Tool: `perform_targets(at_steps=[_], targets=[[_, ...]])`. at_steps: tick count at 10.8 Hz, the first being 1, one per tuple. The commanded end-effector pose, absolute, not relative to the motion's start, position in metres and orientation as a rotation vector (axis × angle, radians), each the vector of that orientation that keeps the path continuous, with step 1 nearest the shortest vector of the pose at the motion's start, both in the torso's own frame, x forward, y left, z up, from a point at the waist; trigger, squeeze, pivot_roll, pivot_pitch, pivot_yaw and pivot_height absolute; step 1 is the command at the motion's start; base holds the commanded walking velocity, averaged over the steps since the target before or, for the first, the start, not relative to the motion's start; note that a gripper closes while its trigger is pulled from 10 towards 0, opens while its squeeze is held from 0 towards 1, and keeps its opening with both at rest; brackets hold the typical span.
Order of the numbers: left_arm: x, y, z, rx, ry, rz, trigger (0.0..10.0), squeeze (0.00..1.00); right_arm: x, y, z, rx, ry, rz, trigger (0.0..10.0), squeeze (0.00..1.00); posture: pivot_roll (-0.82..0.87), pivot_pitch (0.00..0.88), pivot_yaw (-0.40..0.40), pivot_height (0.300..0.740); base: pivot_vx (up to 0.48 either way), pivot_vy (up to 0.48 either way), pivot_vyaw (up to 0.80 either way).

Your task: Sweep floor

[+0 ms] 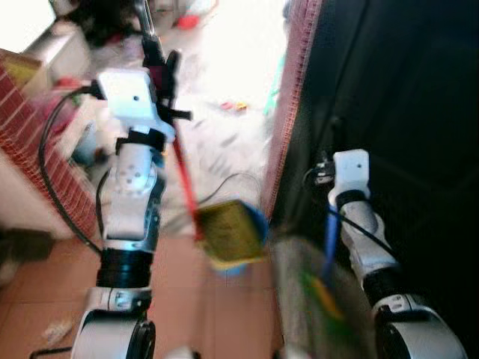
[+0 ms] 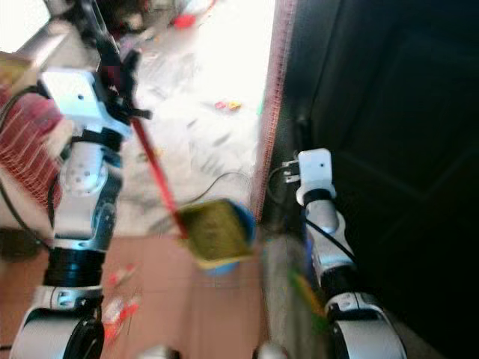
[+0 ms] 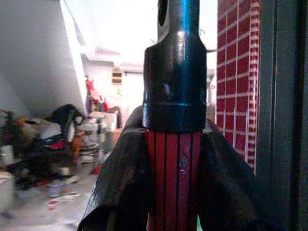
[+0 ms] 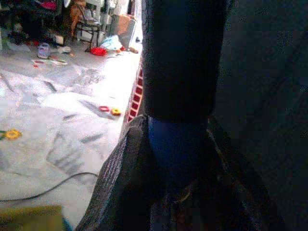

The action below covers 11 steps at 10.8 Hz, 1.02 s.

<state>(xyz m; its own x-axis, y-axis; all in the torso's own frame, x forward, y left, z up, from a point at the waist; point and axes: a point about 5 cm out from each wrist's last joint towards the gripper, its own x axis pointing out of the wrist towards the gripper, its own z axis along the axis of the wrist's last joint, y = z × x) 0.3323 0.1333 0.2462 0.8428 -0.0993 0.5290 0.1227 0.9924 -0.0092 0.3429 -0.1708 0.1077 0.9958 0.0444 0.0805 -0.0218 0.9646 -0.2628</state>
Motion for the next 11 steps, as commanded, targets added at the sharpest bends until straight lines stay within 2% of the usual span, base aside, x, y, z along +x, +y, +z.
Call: perform_targets(at_steps=[1, 5, 8, 11], targets=[[0.330, 0.140, 0.256, -0.023, -0.609, -0.091, 10.0, 0.00, 0.347, -0.160, 0.119, -0.251, -0.135, 0.055, 10.0, 0.00, -0.10, 0.021, -0.017, 0.740, 0.000, 0.000, 0.00], [0.331, 0.144, 0.256, -0.014, -0.604, -0.057, 10.0, 0.00, 0.346, -0.161, 0.118, -0.252, -0.131, 0.057, 10.0, 0.00, -0.09, 0.025, -0.019, 0.740, 0.000, 0.000, 0.00], [0.332, 0.150, 0.269, 0.103, -0.659, -0.068, 10.0, 0.00, 0.346, -0.162, 0.118, -0.252, -0.130, 0.059, 10.0, 0.00, -0.09, 0.024, -0.020, 0.740, 0.000, 0.000, 0.00], [0.333, 0.153, 0.282, 0.147, -0.713, -0.064, 10.0, 0.00, 0.346, -0.161, 0.117, -0.251, -0.130, 0.063, 10.0, 0.00, -0.09, 0.022, -0.021, 0.740, 0.000, 0.000, 0.00]])
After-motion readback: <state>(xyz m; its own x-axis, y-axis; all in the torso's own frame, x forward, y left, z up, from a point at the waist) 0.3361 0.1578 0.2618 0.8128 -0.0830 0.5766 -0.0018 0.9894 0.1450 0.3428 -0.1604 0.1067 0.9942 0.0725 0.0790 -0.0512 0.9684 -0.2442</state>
